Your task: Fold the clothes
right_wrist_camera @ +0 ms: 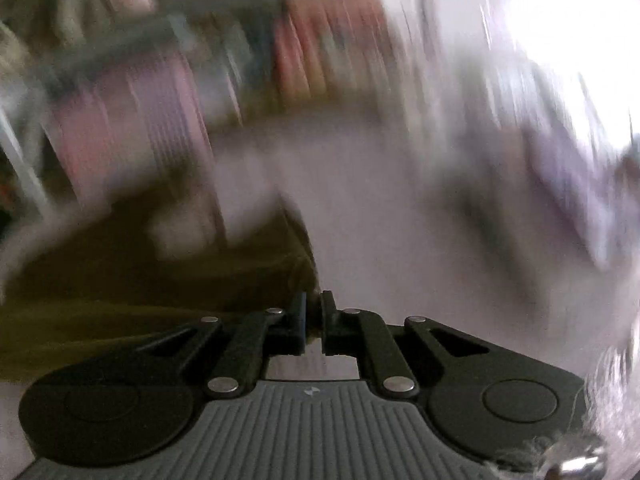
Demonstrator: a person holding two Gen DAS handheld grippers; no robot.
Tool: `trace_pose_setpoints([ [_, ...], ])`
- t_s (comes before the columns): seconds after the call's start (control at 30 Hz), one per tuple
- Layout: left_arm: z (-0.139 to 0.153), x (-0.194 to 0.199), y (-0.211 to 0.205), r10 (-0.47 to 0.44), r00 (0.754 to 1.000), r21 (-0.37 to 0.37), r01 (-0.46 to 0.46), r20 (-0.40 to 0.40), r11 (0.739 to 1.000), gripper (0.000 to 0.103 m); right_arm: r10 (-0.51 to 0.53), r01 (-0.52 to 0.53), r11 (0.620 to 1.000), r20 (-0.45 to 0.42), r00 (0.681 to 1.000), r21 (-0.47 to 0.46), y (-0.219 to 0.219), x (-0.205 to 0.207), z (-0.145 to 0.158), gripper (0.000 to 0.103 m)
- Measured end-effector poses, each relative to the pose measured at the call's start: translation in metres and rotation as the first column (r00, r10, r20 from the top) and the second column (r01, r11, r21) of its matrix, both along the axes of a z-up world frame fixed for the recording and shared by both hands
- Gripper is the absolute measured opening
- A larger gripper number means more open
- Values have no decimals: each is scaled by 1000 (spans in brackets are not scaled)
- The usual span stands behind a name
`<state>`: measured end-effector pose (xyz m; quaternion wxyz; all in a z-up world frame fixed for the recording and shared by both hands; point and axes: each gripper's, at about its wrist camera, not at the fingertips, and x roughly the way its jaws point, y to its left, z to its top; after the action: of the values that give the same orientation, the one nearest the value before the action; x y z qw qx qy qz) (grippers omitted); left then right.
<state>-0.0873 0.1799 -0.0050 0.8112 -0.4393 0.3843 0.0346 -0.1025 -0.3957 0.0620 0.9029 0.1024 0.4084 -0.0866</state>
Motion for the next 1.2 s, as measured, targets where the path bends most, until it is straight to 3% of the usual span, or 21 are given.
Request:
trace_pose_setpoints([
  [0.03,-10,-7,-2,-5,999,4,5,-39,1000,9,-21,24,999,-92,996,23,-3,-10,-26,6],
  [0.1,-20,-18,-5,-3,999,1,3,-43,1000,10,-58,56,998,-148,987,-19,2,-24,-59,6],
  [0.3,-20,-6,-6,-34,999,33,35,-24,999,9,-93,88,995,-100,991,-56,10,-32,-68,6],
  [0.43,-10,-13,12,41,999,55,-43,27,998,9,-69,65,997,-100,993,-49,25,-31,-70,6],
  [0.53,-11,-21,24,43,999,101,-43,1,994,9,-11,9,1000,-98,995,-26,39,-23,-73,6],
  [0.67,-12,-27,18,12,1000,126,-11,-8,992,10,-17,13,999,-89,996,-41,45,-20,-75,6],
  [1.1,-18,-25,16,-1,1000,113,2,-5,994,14,-32,23,995,-88,996,-100,45,-11,-79,7],
  [1.2,-15,-23,18,-6,1000,128,8,-15,992,22,-40,31,995,-96,995,-94,45,-10,-77,10],
])
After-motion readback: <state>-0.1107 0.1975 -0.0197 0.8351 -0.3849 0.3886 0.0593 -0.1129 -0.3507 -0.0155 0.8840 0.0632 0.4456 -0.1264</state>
